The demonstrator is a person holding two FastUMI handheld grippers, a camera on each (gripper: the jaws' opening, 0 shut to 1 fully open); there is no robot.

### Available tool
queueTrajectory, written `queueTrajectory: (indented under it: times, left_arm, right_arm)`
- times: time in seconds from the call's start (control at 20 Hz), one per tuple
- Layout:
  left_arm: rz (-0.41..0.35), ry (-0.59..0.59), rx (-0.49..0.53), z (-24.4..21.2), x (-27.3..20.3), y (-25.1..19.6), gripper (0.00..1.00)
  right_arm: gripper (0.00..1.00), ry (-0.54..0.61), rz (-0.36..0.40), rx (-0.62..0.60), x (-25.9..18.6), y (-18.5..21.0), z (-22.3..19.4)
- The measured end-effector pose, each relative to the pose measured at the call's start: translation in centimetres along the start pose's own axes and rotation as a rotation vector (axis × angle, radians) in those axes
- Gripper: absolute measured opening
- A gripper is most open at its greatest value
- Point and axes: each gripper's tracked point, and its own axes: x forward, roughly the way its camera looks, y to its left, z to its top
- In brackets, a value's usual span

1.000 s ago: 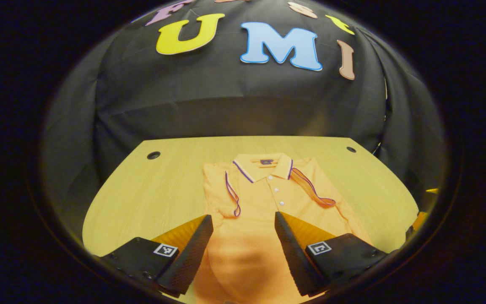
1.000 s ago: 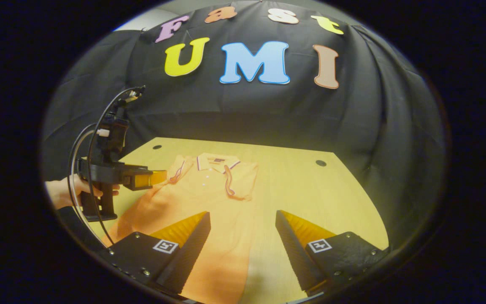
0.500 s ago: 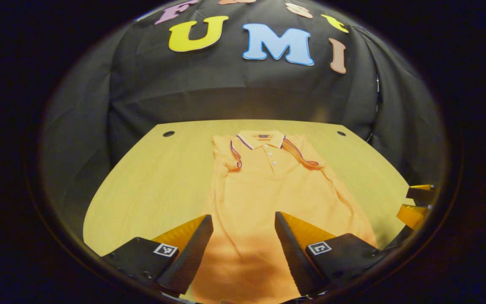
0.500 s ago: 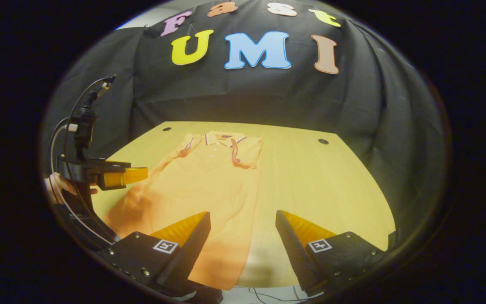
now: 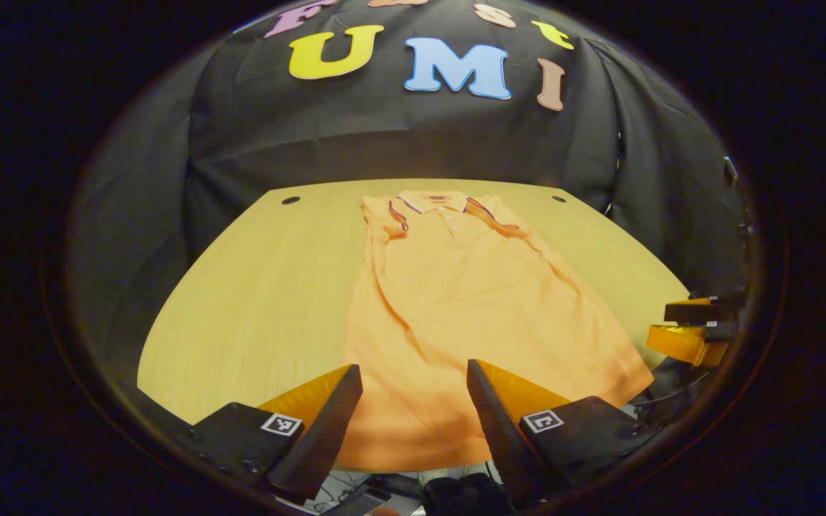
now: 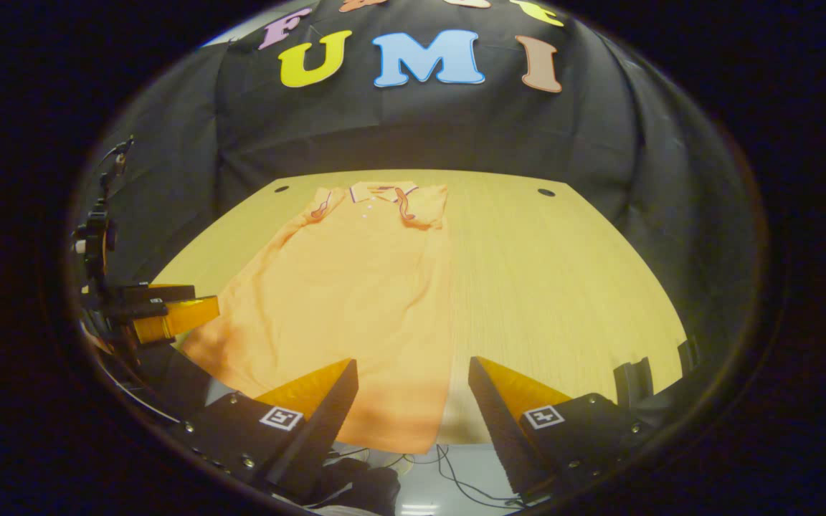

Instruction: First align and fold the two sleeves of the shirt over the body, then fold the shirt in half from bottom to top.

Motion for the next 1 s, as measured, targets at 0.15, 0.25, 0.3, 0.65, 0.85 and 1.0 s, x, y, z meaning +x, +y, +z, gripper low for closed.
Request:
queueTrajectory:
  times: [0.15, 0.25, 0.3, 0.65, 0.85, 1.0]
  left_arm:
    - [-0.019, 0.016, 0.005, -2.2, -1.1, 0.9, 0.96]
    - [-0.03, 0.032, 0.015, -3.8, -1.8, 1.4, 0.96]
    - [-0.032, 0.04, 0.02, -4.5, -2.0, 1.7, 0.96]
    - [-0.033, 0.075, 0.003, -7.4, -2.0, 2.7, 0.96]
    - [-0.025, 0.067, 0.056, -7.4, -1.3, 2.7, 0.96]
    - [-0.03, 0.067, 0.092, -7.5, -1.0, 1.6, 0.98]
  right_arm:
    - [0.96, 0.047, -0.006, 0.022, 0.5, 0.6, -1.8]
    - [0.96, 0.087, -0.015, 0.032, 0.8, 0.9, -3.3]
    - [0.96, 0.104, -0.021, 0.033, 1.0, 1.0, -3.9]
    - [0.96, 0.192, -0.04, 0.06, 2.0, 1.1, -6.5]
    - [0.97, 0.186, -0.046, 0.013, 2.0, 1.5, -6.7]
    - [0.85, 0.182, -0.035, 0.005, 2.0, 1.9, -6.8]
